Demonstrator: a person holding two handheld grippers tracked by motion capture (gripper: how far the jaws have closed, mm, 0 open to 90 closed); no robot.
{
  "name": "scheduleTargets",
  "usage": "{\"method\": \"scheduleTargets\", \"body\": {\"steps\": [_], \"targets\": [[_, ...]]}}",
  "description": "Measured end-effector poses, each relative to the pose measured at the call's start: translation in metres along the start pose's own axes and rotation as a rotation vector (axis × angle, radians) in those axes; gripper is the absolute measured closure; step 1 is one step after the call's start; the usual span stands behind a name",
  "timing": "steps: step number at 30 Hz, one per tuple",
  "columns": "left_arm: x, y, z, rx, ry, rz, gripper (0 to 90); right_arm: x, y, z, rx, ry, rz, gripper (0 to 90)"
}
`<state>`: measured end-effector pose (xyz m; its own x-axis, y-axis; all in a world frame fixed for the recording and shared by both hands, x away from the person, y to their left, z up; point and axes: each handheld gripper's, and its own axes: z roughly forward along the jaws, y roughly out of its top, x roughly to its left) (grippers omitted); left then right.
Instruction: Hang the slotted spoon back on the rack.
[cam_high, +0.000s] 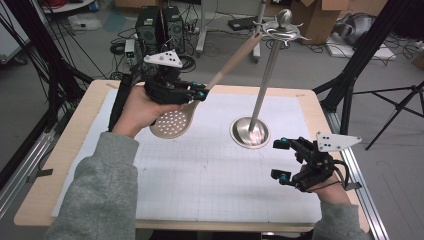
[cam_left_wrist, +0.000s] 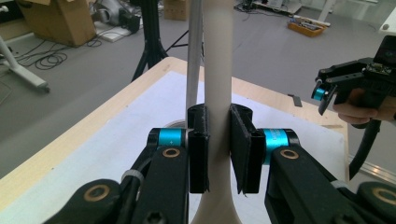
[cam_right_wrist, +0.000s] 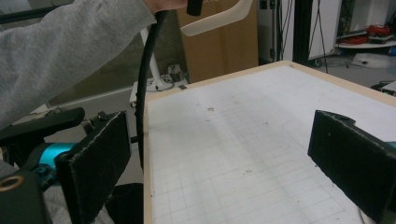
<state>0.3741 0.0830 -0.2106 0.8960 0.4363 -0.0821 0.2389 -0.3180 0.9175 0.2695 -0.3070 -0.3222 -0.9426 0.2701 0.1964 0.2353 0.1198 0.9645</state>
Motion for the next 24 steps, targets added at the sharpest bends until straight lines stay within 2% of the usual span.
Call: {"method": "scheduleTargets", "body": {"steps": [15, 24], "targets": [[-0.001, -0.002, 0.013, 0.022, 0.002, 0.002, 77.6, 0.005, 0.007, -0.005, -0.023, -0.007, -0.033, 4.9], [-0.002, -0.002, 0.021, 0.031, 0.007, 0.002, 77.7, 0.007, 0.008, -0.005, -0.021, -0.003, -0.032, 4.9]]}}
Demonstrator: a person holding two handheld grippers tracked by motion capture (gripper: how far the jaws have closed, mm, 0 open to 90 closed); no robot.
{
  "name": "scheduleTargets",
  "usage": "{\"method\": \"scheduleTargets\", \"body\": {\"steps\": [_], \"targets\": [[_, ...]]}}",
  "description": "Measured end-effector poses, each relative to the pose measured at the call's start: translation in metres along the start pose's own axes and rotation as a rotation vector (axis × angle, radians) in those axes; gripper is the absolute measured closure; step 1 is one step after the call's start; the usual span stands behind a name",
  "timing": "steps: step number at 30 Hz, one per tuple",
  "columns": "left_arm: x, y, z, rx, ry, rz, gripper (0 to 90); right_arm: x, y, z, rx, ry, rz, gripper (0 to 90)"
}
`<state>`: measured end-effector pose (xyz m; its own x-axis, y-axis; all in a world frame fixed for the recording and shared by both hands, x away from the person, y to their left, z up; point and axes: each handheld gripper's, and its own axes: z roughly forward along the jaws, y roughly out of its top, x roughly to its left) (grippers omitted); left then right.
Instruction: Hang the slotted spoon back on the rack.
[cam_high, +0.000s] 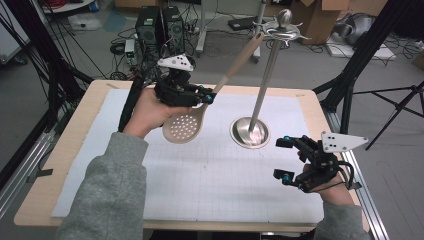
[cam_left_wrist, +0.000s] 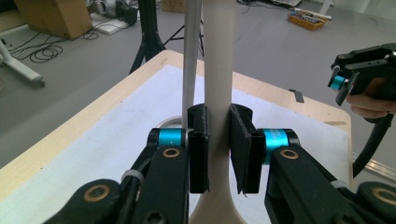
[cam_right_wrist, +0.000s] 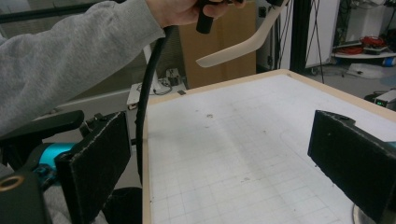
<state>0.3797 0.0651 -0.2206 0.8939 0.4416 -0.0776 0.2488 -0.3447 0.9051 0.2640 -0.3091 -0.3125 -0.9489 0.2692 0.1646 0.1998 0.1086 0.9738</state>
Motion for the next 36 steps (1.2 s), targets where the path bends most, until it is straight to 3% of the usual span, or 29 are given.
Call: {"method": "scheduleTargets", "body": {"steps": [4, 25, 36], "targets": [[-0.001, 0.000, 0.003, 0.010, 0.018, -0.002, 77.7, 0.000, 0.000, -0.001, 0.001, -0.002, -0.001, 4.9], [-0.003, 0.002, 0.023, 0.032, 0.020, 0.018, 77.7, -0.001, -0.001, 0.000, 0.005, -0.004, 0.004, 4.9], [-0.007, 0.004, 0.039, 0.055, 0.054, 0.040, 77.7, -0.003, -0.004, 0.000, 0.001, -0.007, 0.009, 4.9]]}}
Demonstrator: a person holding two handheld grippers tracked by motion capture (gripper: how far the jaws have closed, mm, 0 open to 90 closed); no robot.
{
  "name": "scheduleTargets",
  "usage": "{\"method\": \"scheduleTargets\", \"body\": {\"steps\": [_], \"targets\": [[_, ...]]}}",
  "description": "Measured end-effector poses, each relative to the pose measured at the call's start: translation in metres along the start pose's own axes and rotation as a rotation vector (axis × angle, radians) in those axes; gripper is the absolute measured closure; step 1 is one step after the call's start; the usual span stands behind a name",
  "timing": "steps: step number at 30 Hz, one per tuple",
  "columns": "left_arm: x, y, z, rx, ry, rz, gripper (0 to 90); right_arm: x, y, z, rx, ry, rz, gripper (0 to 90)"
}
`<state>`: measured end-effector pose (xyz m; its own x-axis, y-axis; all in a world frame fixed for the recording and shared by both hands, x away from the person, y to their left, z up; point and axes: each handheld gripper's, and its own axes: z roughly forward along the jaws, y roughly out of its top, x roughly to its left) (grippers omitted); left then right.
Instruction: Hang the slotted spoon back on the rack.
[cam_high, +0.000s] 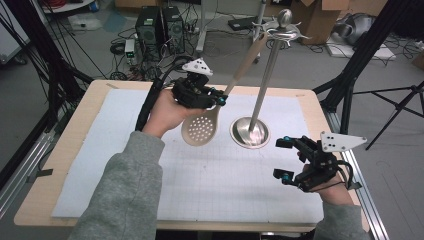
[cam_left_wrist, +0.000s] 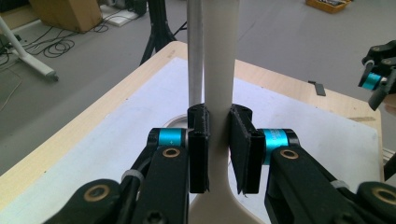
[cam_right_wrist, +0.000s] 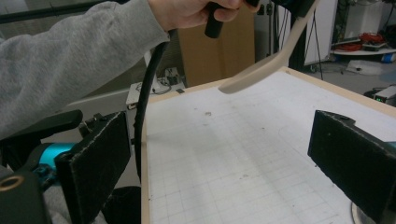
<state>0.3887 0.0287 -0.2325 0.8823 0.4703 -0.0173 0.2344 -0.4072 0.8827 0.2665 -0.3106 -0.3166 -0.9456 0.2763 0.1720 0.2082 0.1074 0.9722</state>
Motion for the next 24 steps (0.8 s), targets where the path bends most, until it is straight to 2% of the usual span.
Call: {"method": "scheduleTargets", "body": {"steps": [3, 10, 12, 24], "targets": [[-0.001, 0.000, 0.005, 0.005, 0.013, 0.005, 77.7, 0.000, 0.000, -0.001, 0.003, -0.003, 0.008, 4.9], [-0.003, 0.000, 0.015, -0.001, 0.020, -0.006, 77.7, -0.001, 0.000, -0.001, 0.002, -0.002, 0.004, 4.9], [-0.002, 0.000, 0.016, 0.008, 0.020, 0.004, 77.7, -0.001, -0.001, -0.001, 0.003, -0.003, 0.006, 4.9], [-0.005, 0.001, 0.032, 0.008, 0.034, -0.004, 77.6, -0.003, -0.002, -0.001, 0.003, -0.002, 0.005, 4.9]]}}
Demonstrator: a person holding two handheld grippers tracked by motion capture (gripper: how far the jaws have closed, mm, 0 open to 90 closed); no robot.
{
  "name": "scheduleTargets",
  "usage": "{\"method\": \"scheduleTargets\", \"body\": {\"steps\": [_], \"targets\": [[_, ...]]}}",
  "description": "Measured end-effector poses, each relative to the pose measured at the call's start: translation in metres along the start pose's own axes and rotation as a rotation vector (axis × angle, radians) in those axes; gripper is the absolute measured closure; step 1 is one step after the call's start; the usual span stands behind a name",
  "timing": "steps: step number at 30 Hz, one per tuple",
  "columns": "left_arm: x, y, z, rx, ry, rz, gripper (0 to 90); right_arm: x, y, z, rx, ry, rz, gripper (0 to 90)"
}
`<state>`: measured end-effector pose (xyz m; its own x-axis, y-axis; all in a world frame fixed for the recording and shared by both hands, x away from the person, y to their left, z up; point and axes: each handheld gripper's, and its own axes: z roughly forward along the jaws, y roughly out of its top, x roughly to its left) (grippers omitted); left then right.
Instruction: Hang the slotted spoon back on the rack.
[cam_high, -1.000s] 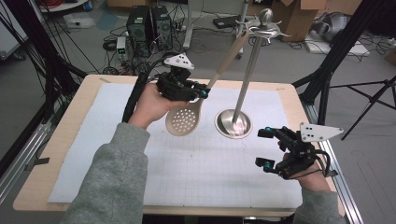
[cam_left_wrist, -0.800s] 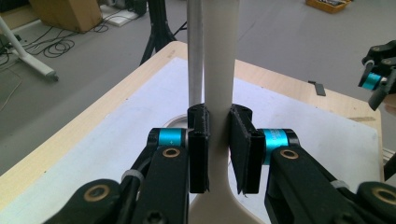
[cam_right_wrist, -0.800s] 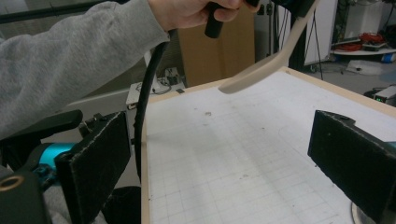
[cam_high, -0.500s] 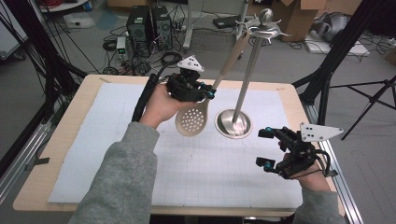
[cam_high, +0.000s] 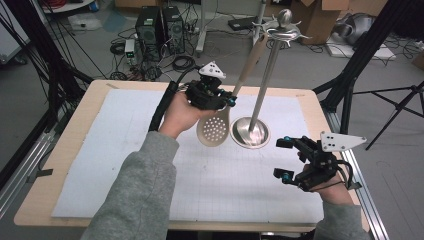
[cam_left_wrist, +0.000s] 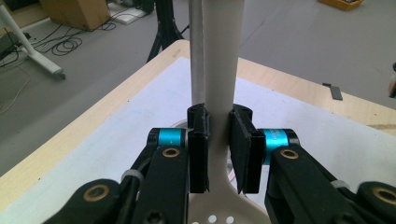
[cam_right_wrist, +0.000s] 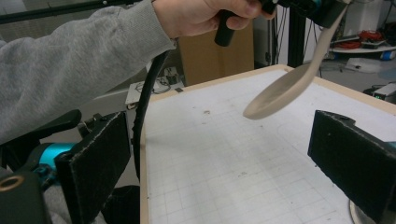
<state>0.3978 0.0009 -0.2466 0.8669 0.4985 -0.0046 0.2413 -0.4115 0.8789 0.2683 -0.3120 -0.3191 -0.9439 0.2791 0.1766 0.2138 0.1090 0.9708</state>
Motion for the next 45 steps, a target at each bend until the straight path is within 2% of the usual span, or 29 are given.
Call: {"method": "scheduleTargets", "body": {"steps": [7, 10, 19, 26, 32, 38, 45], "targets": [[-0.002, 0.001, 0.009, -0.001, -0.005, -0.016, 77.5, 0.000, 0.000, -0.001, -0.006, 0.002, 0.004, 4.9], [-0.002, 0.002, 0.012, 0.002, -0.002, -0.016, 77.5, 0.001, 0.000, 0.002, 0.007, 0.008, 0.001, 4.9], [-0.002, 0.003, 0.020, -0.003, -0.009, -0.021, 77.5, 0.002, -0.001, -0.005, -0.013, 0.000, -0.003, 4.9], [-0.003, 0.004, 0.023, -0.003, -0.015, -0.019, 77.4, 0.003, -0.002, -0.006, -0.014, -0.006, -0.005, 4.9], [-0.002, 0.003, 0.025, 0.001, -0.011, -0.017, 77.3, 0.003, -0.002, -0.001, 0.011, 0.004, -0.003, 4.9], [-0.002, 0.004, 0.029, -0.004, -0.022, -0.022, 77.3, 0.003, -0.003, -0.005, -0.005, -0.006, 0.001, 4.9], [-0.003, 0.004, 0.031, -0.005, -0.014, -0.020, 77.0, 0.003, -0.003, -0.006, -0.001, -0.005, 0.008, 4.9]]}}
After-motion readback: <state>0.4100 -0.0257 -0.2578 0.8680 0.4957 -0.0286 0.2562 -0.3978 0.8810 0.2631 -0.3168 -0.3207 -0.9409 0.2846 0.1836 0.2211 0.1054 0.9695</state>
